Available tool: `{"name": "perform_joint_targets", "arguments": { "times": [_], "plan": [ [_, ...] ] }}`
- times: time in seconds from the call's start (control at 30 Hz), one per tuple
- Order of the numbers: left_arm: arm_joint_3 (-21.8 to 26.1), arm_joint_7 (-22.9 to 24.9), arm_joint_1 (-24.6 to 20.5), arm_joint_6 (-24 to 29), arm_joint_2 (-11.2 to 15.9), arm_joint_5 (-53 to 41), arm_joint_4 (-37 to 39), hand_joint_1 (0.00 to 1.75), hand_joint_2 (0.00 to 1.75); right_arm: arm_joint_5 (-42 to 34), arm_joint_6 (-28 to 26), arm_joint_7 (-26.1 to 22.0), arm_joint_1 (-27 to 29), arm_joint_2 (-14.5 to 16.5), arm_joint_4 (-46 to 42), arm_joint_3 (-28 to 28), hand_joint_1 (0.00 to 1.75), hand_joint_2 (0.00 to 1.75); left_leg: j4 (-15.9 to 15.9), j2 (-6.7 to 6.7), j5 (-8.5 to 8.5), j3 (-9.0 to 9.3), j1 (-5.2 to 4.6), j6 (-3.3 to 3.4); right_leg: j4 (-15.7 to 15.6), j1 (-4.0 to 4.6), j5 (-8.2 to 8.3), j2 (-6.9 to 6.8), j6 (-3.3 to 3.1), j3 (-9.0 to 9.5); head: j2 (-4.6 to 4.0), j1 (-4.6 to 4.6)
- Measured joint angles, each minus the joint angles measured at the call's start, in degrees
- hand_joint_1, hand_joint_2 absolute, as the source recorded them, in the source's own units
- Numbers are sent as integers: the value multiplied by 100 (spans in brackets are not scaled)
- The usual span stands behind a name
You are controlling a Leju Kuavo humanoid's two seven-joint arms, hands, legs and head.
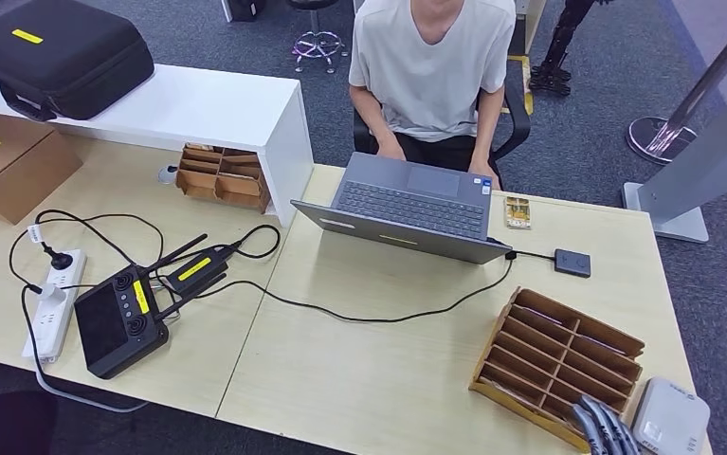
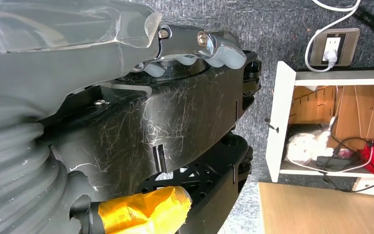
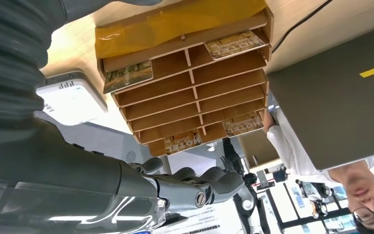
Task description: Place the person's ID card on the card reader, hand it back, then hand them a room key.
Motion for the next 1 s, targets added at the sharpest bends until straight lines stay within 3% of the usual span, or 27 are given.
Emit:
{"name": "perform_joint_targets", "arguments": {
  "times": [0.4, 0.67, 0.9, 1.0],
  "plan": [
    [0, 32, -3, -2, 2, 0, 0, 0, 175, -630, 0, -423, -387, 248, 815, -91, 0, 175, 0, -1, 0, 0, 0, 0, 0, 0, 0, 0, 0, 0, 0, -1],
    [0, 58, -4, -2, 2, 0, 0, 0, 175, -1001, 5, -944, -475, 511, 1510, -766, 0, 175, 0, -2, 0, -1, -1, 0, 0, -1, 0, -1, 0, 0, 0, -1],
    [0, 70, -4, -2, 2, 0, -2, 0, 175, -964, 27, -1045, -440, 693, 1703, -1145, 0, 175, 0, -1, 0, 0, -1, 0, 0, -1, 0, -1, 0, -1, 0, -1],
    [0, 70, -3, -2, 2, 0, -4, 0, 175, -932, 47, -1063, -408, 756, 1731, -1245, 131, 175, 0, -1, 0, -1, 0, 0, 0, 0, 0, -1, 0, -1, 0, -1]
  ]
}}
